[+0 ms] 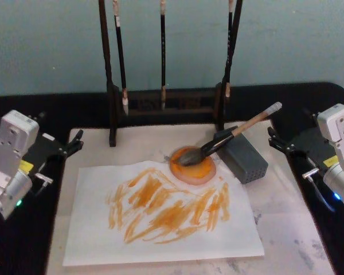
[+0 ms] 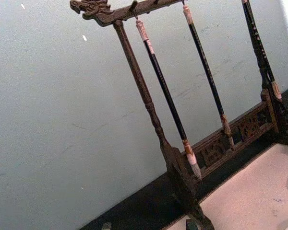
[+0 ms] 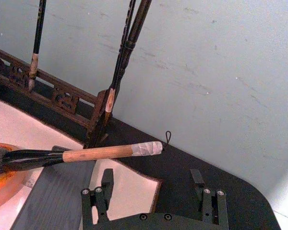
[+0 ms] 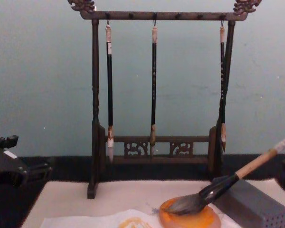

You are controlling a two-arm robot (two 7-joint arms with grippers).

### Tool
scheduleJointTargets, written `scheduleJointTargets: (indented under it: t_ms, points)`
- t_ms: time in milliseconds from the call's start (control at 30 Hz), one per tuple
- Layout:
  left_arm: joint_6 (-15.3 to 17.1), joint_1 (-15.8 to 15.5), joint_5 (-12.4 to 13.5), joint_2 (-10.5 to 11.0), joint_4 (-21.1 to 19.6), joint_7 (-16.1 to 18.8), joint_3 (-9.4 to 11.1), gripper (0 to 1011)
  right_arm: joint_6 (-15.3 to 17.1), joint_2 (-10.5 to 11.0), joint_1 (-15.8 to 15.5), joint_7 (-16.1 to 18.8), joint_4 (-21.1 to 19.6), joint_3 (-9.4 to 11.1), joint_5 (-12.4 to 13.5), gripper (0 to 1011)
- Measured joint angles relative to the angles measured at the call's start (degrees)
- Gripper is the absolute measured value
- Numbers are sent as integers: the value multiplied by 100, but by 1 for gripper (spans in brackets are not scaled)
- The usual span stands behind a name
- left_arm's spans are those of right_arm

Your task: Pick up the brush from the inkstone, write on the paper, then place the brush back to its original position.

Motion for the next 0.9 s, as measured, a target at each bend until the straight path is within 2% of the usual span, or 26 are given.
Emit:
scheduleJointTargets:
  t_ms: [900]
  points:
    - [0,0,0,0,0,0,0,1001,0,0,0,0,0,0,0,1000]
